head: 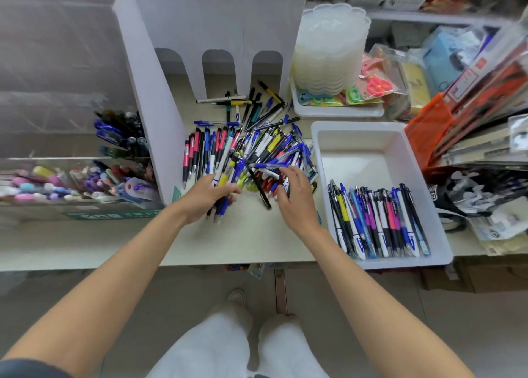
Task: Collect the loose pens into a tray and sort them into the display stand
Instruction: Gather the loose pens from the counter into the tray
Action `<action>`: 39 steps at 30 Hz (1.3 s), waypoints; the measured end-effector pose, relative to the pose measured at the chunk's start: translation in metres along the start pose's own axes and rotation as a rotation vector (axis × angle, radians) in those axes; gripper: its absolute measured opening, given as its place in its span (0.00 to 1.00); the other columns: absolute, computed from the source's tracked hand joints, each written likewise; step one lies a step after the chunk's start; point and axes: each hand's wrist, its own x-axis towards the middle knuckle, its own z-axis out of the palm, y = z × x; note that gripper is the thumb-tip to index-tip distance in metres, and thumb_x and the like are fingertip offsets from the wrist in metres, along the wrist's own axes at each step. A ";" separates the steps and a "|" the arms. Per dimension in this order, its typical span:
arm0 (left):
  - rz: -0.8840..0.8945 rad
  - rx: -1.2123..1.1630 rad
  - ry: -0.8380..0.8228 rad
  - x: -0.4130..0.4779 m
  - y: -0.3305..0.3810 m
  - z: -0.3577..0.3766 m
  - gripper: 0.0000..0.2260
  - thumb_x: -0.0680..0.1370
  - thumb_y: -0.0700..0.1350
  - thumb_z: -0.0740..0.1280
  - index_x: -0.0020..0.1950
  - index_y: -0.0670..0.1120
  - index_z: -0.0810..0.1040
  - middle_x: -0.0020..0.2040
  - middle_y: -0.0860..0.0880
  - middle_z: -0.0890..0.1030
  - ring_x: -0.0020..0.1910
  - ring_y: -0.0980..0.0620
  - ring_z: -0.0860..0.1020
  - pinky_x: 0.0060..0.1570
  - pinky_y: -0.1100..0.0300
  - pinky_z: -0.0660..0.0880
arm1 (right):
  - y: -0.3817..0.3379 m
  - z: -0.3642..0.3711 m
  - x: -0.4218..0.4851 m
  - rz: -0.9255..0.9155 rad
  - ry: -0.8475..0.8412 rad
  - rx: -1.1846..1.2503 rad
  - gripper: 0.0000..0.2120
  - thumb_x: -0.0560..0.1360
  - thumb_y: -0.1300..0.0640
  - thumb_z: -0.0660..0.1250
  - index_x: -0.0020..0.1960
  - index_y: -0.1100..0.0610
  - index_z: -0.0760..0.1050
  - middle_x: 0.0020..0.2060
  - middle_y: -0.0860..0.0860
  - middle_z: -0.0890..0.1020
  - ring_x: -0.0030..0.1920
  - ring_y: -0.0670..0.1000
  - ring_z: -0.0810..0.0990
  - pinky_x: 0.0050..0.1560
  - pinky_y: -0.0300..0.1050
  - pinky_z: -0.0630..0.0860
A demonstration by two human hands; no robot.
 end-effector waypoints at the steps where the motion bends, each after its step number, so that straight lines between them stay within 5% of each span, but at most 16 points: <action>1: -0.020 -0.130 -0.012 0.000 0.002 0.001 0.18 0.79 0.45 0.69 0.61 0.33 0.74 0.45 0.40 0.83 0.40 0.52 0.83 0.42 0.60 0.80 | -0.004 0.000 0.003 -0.010 0.006 0.012 0.19 0.82 0.59 0.59 0.72 0.55 0.68 0.70 0.50 0.69 0.72 0.48 0.62 0.75 0.50 0.60; 4: -0.063 -0.426 -0.063 0.004 0.009 0.008 0.31 0.77 0.41 0.71 0.72 0.29 0.61 0.44 0.42 0.85 0.45 0.48 0.84 0.46 0.49 0.82 | -0.028 -0.004 0.012 -0.001 0.013 0.120 0.19 0.83 0.54 0.58 0.73 0.53 0.67 0.69 0.49 0.72 0.69 0.46 0.67 0.71 0.50 0.65; 7: -0.039 -0.400 -0.163 0.007 0.026 0.023 0.36 0.74 0.42 0.74 0.73 0.30 0.59 0.39 0.43 0.83 0.38 0.50 0.82 0.43 0.54 0.82 | -0.060 -0.015 0.027 0.036 0.017 0.308 0.22 0.83 0.50 0.59 0.76 0.49 0.63 0.66 0.49 0.73 0.62 0.42 0.73 0.63 0.45 0.71; 10: -0.028 -0.215 -0.282 0.010 0.044 0.046 0.30 0.76 0.42 0.73 0.69 0.29 0.63 0.36 0.45 0.80 0.33 0.50 0.77 0.35 0.59 0.78 | -0.080 -0.030 0.043 0.060 0.019 0.407 0.30 0.80 0.46 0.64 0.78 0.44 0.55 0.70 0.49 0.69 0.65 0.48 0.72 0.63 0.48 0.72; 14: 0.049 -0.018 -0.455 0.007 0.076 0.085 0.04 0.79 0.38 0.69 0.49 0.39 0.77 0.34 0.49 0.81 0.37 0.52 0.78 0.39 0.61 0.76 | -0.065 -0.055 0.050 0.091 0.028 0.398 0.39 0.75 0.56 0.72 0.77 0.43 0.54 0.72 0.50 0.67 0.64 0.45 0.71 0.55 0.36 0.72; 18: 0.051 0.040 -0.455 0.013 0.094 0.133 0.05 0.78 0.35 0.69 0.51 0.34 0.78 0.40 0.41 0.81 0.42 0.47 0.80 0.43 0.58 0.79 | -0.038 -0.091 0.055 0.103 0.091 0.407 0.31 0.75 0.69 0.66 0.71 0.46 0.63 0.51 0.60 0.75 0.37 0.48 0.76 0.38 0.37 0.77; 22: 0.073 -0.083 -0.453 0.017 0.096 0.175 0.13 0.76 0.36 0.72 0.58 0.45 0.75 0.53 0.44 0.80 0.55 0.46 0.80 0.55 0.55 0.79 | -0.009 -0.136 0.061 0.113 0.037 0.363 0.29 0.73 0.71 0.64 0.67 0.47 0.65 0.43 0.58 0.72 0.34 0.52 0.73 0.35 0.48 0.76; 25: 0.186 -0.057 -0.194 0.024 0.075 0.189 0.23 0.75 0.42 0.75 0.68 0.49 0.74 0.60 0.51 0.79 0.60 0.52 0.78 0.56 0.62 0.75 | 0.025 -0.170 0.057 0.115 -0.042 0.328 0.29 0.72 0.71 0.64 0.66 0.48 0.66 0.45 0.55 0.75 0.33 0.50 0.73 0.33 0.45 0.74; 30: 0.285 0.058 0.448 0.035 0.037 0.229 0.11 0.79 0.41 0.67 0.60 0.52 0.76 0.59 0.51 0.75 0.57 0.54 0.76 0.51 0.64 0.73 | 0.073 -0.182 0.042 0.192 -0.206 0.301 0.29 0.73 0.69 0.65 0.68 0.47 0.66 0.53 0.59 0.75 0.33 0.50 0.75 0.32 0.41 0.73; 35: 0.209 -0.075 0.531 0.038 0.016 0.251 0.15 0.83 0.46 0.61 0.70 0.49 0.71 0.65 0.48 0.73 0.57 0.54 0.74 0.53 0.62 0.69 | 0.072 -0.138 0.030 0.160 -0.177 0.265 0.27 0.71 0.66 0.66 0.68 0.51 0.66 0.48 0.53 0.77 0.39 0.50 0.75 0.39 0.46 0.73; 39: 0.175 -0.096 0.571 0.032 0.012 0.256 0.15 0.85 0.47 0.59 0.70 0.46 0.71 0.64 0.49 0.75 0.58 0.53 0.74 0.50 0.65 0.69 | 0.091 -0.115 0.010 -0.087 -0.263 -0.012 0.17 0.77 0.61 0.67 0.65 0.60 0.74 0.61 0.54 0.73 0.63 0.52 0.70 0.67 0.40 0.63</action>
